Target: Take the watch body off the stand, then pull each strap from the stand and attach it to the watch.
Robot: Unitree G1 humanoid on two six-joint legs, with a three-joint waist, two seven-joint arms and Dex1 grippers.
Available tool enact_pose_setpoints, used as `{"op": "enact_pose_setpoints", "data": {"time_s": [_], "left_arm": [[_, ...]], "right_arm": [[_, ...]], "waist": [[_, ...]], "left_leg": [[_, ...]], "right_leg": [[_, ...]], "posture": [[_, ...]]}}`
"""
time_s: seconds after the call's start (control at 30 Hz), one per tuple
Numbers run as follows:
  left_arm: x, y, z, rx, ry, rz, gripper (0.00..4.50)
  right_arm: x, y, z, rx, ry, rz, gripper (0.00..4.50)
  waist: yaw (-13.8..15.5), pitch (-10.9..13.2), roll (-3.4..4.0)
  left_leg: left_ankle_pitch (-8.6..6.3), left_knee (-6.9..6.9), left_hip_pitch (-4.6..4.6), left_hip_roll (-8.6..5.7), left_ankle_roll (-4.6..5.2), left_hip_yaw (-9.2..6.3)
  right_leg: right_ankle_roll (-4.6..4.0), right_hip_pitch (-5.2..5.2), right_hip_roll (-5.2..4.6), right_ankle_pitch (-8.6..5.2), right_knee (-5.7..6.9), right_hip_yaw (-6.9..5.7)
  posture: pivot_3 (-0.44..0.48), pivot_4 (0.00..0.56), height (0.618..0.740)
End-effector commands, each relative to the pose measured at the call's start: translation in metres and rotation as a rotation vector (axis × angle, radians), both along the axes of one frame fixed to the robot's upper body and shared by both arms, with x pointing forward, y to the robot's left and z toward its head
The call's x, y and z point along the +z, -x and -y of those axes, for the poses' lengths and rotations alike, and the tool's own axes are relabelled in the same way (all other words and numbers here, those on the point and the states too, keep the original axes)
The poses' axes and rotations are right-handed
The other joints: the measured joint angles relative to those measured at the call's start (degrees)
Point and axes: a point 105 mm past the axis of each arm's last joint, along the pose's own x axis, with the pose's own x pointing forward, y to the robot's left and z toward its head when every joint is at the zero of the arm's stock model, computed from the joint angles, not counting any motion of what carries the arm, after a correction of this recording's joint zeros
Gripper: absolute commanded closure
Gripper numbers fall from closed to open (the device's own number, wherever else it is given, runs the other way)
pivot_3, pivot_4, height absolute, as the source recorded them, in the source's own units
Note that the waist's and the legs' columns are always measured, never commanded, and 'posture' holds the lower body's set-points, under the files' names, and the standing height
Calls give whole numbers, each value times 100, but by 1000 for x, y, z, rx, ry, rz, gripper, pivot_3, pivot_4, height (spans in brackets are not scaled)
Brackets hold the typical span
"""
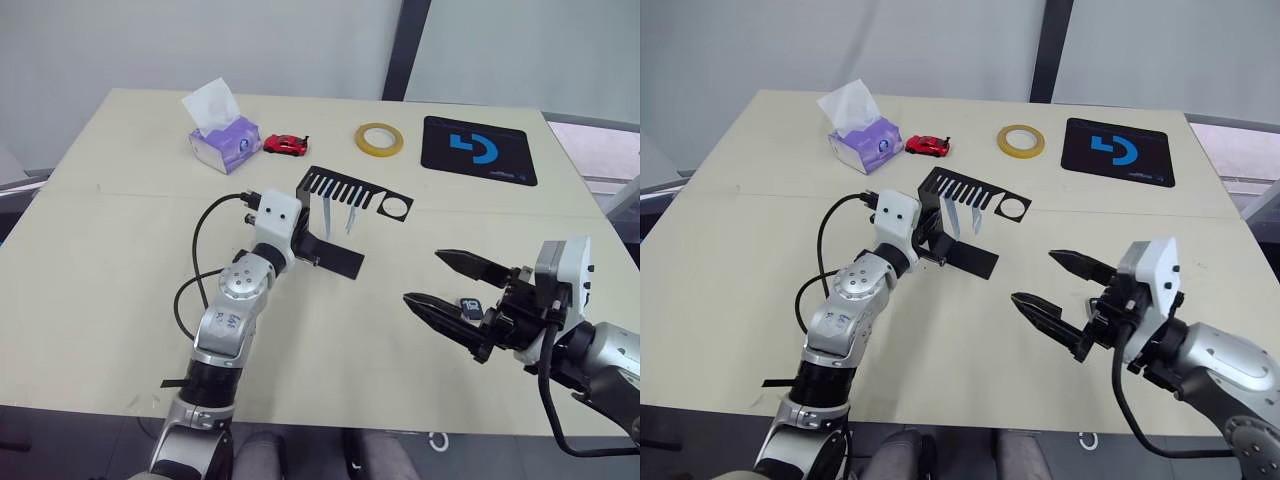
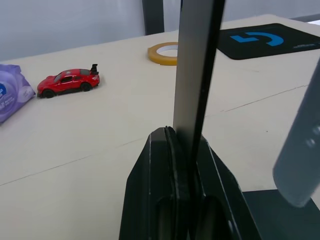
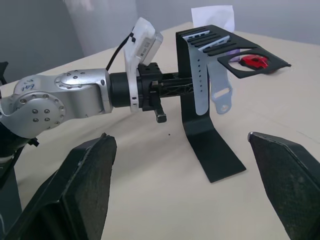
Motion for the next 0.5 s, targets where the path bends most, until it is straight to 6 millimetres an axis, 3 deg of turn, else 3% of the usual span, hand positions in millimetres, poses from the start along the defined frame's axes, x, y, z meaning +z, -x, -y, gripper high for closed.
{"op": "enact_pose_setpoints", "data": {"time_s": [0.03, 0.3, 0.5], "left_arm": [[17, -3, -11, 75, 41, 43, 4483], [0, -11, -20, 223, 71, -33, 4483], [4, -14, -14, 278, 79, -21, 4483]], "right_arm": [[6, -1, -22, 33, -12, 45, 0], [2, -35, -41, -173, -20, 53, 0], [0, -55, -54, -316, -63, 25, 0]], "waist": [[-9, 0, 0], [4, 0, 0], [-8, -2, -2]], "left_leg": [[0, 0, 0, 0, 0, 0], [1, 2, -1, -2, -2, -1], [2, 10, -2, -1, -4, -2]], "right_leg": [[0, 0, 0, 0, 0, 0], [0, -4, -6, 0, 6, -3], [-1, -4, -10, 0, 11, -10]], "posture": [[0, 150, 738], [0, 150, 738], [0, 150, 738]]}}
